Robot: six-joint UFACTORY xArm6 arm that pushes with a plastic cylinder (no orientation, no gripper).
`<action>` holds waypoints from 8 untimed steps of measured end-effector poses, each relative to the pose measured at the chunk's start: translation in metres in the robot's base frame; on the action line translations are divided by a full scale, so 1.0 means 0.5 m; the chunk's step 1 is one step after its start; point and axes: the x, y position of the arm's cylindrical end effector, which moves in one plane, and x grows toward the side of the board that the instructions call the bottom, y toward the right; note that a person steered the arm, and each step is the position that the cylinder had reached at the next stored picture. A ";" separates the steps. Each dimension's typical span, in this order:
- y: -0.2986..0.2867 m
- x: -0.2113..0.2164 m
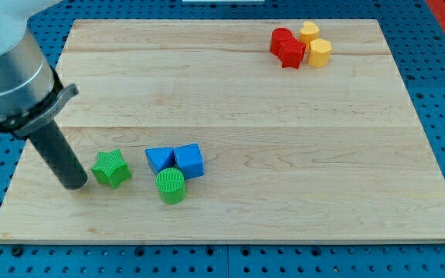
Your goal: Move arm at bottom center of the board
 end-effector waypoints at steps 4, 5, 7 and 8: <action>-0.109 0.035; -0.080 0.056; 0.065 0.081; 0.103 0.094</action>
